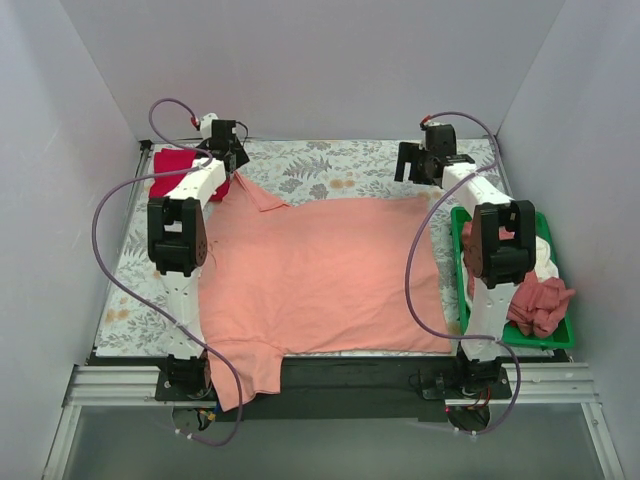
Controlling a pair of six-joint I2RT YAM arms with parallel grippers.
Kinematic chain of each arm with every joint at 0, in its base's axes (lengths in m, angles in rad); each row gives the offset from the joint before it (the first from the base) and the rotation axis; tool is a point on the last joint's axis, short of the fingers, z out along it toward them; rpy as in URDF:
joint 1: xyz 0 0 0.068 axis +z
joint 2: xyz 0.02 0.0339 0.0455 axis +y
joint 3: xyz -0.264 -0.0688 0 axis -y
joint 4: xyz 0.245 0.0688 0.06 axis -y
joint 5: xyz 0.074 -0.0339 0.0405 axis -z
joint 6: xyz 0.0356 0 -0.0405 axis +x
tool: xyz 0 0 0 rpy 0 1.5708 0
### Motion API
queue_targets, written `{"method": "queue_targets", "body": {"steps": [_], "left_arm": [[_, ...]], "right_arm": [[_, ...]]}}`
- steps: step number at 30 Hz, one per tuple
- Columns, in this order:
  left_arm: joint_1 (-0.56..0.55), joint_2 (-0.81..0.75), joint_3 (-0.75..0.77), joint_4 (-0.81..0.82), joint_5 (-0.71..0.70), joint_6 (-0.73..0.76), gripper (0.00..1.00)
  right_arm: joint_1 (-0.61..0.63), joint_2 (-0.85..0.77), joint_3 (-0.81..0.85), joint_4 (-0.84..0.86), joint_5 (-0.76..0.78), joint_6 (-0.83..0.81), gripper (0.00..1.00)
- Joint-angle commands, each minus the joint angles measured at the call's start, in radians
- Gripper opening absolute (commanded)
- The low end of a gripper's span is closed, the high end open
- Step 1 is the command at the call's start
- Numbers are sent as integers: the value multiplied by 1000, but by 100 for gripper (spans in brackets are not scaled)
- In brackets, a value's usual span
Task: Fold and stack the t-shirts
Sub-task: Flatten the tshirt out
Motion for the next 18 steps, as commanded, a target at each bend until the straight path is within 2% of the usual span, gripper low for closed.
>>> {"method": "queue_targets", "body": {"steps": [1, 4, 8, 13, 18], "left_arm": [[-8, -65, 97, -77, -2, 18, 62], [-17, -99, 68, -79, 19, 6, 67], [-35, -192, -24, -87, 33, -28, 69], [-63, -332, -238, -80, 99, -79, 70], [-77, -464, -438, -85, 169, -180, 70]], "right_arm": [[6, -28, 104, 12, -90, -16, 98], [7, -71, 59, 12, -93, -24, 98], [7, -166, -64, 12, -110, -23, 98], [30, -312, -250, 35, -144, -18, 98], [82, -383, -403, 61, -164, -4, 98]]}}
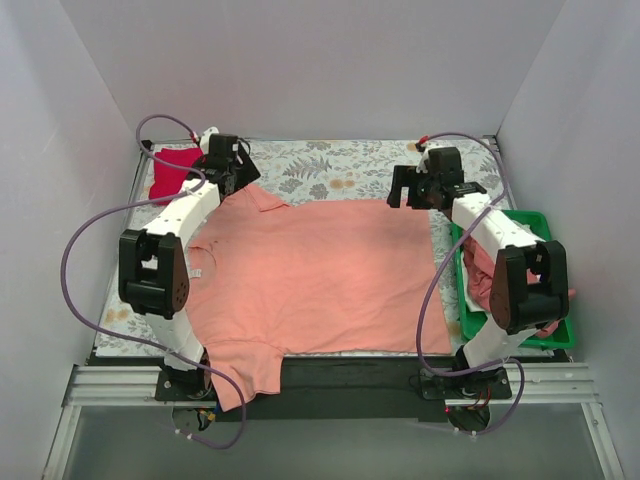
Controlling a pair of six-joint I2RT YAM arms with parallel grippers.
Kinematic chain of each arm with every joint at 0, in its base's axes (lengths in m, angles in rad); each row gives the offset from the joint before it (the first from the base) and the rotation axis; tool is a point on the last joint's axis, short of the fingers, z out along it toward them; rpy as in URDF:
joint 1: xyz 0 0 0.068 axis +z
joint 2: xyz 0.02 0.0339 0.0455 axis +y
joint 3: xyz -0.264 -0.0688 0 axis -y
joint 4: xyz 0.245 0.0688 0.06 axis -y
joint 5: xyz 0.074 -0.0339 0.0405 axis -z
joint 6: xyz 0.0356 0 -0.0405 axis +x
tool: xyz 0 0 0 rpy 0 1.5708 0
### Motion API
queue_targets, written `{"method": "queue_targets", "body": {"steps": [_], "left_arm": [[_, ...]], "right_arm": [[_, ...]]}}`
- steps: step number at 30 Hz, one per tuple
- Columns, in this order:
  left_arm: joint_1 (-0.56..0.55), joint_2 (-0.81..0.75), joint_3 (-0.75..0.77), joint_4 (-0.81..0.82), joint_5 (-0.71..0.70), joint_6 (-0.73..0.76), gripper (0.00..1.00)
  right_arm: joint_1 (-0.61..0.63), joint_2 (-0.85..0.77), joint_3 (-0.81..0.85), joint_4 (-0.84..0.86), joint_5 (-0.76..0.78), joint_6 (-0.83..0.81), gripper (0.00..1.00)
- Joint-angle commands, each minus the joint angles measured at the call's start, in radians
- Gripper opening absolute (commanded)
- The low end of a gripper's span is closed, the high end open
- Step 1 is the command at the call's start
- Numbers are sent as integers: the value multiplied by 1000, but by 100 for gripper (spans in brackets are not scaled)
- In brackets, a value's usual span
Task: Fold and stack the t-shirts
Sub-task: Flatten the tshirt out
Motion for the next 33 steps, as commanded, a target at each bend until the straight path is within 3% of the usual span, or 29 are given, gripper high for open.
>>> {"method": "queue_targets", "body": {"steps": [1, 6, 17, 18, 25, 28, 33], "left_arm": [[-1, -92, -140, 3, 76, -77, 70], [-3, -60, -176, 13, 108, -73, 70], [-16, 191, -17, 27, 241, -111, 68], [-26, 233, 11, 27, 243, -113, 59], [-32, 301, 71, 24, 246, -114, 30], [-33, 313, 72, 13, 243, -113, 2], [-40, 319, 105, 13, 229, -94, 0]], "right_arm": [[40, -39, -80, 36, -33, 2, 98], [41, -7, -94, 36, -14, 18, 98], [41, 142, -142, 45, 16, 15, 98], [41, 165, -146, 45, 28, 12, 98], [40, 190, -151, 43, 48, 5, 98], [40, 194, -146, 42, 48, 5, 98], [40, 200, -142, 37, 48, -1, 98]]}}
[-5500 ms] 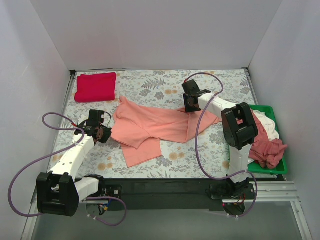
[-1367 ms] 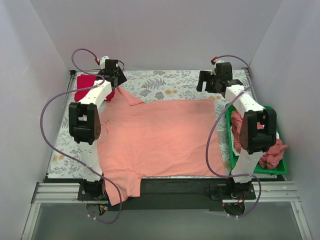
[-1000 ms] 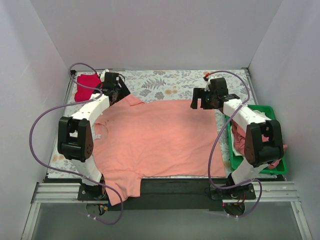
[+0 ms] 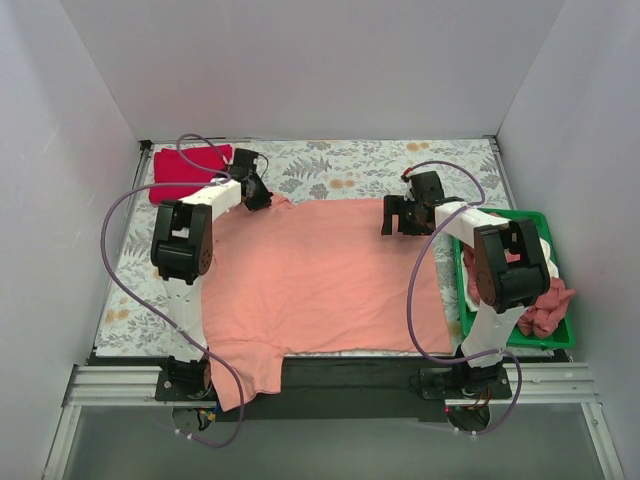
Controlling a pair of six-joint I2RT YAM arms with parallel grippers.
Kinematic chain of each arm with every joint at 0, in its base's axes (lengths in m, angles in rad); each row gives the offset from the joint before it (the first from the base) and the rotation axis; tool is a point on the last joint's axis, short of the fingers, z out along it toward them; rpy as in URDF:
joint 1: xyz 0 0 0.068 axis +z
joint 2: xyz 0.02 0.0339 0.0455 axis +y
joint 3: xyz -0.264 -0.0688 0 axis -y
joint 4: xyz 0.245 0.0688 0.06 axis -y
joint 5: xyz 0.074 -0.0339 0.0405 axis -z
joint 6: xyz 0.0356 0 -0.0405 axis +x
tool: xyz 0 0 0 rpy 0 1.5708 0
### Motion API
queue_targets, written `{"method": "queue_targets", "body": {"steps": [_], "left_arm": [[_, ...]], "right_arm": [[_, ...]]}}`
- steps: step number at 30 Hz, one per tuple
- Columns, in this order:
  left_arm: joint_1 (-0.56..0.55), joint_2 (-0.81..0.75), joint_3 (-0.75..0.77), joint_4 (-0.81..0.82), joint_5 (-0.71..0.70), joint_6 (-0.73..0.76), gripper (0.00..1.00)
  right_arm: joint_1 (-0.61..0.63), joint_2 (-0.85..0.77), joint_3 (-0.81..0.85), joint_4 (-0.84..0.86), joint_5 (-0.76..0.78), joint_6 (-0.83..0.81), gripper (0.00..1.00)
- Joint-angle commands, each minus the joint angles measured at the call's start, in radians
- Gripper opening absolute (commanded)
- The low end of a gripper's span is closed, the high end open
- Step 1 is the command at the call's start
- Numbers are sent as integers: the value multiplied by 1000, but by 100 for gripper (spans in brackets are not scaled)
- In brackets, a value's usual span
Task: Fold and stack the t-shirts
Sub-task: Flatten the tshirt out
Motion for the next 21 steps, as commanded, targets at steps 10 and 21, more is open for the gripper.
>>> {"method": "queue_targets", "body": {"steps": [10, 21], "left_arm": [[-25, 167, 320, -28, 22, 214, 0], [-43, 320, 716, -146, 6, 280, 93]], "right_arm": [[-6, 37, 7, -12, 24, -24, 98], [-6, 36, 48, -47, 46, -34, 98]]}}
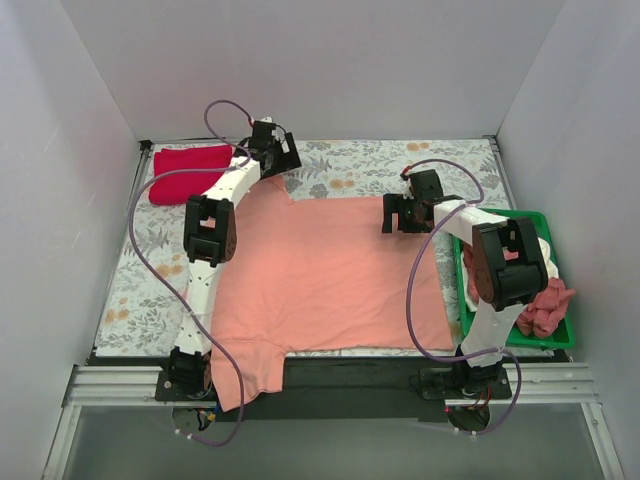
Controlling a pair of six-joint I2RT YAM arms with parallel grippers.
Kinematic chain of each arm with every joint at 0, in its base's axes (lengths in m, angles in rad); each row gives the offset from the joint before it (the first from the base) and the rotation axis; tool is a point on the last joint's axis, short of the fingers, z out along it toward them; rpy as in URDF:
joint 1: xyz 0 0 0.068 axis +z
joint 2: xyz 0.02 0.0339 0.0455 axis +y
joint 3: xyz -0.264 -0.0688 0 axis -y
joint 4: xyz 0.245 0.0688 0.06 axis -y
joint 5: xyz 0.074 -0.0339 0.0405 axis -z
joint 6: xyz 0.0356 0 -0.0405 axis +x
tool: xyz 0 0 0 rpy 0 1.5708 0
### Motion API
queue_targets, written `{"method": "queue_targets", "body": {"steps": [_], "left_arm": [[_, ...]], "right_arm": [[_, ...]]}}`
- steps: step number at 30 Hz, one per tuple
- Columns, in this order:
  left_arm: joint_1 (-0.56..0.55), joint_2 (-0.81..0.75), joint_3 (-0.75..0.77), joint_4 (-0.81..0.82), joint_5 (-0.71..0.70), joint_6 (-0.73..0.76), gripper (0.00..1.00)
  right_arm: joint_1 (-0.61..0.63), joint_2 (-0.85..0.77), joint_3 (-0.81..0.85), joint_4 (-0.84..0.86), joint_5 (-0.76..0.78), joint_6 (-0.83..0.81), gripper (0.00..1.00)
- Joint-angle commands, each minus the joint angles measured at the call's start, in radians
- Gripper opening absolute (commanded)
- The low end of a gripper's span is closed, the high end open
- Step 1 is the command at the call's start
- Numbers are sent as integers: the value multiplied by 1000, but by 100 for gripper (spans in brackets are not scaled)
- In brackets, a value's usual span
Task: Fold and stack the t-shirts
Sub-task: Flatten the tshirt out
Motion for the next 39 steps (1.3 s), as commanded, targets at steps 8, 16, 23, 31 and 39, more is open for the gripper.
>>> {"method": "queue_targets", "body": {"steps": [8, 16, 23, 31, 39], "left_arm": [[-21, -400, -213, -66, -164, -17, 94], [-20, -733, -678, -58, -281, -87, 95], [-8, -729, -823, -52, -249, -140, 95], [-6, -526, -700, -103, -239, -157, 95], [-6, -330, -565, -135, -200, -143, 95]], "right_arm": [[-4, -70, 51, -87, 27, -1, 98], [-6, -114, 68, -107, 52, -5, 98], [-1, -42, 135, -113, 38, -14, 98], [-7, 106, 212, -117, 52, -33, 98], [-50, 254, 263, -136, 81, -42, 98]]}}
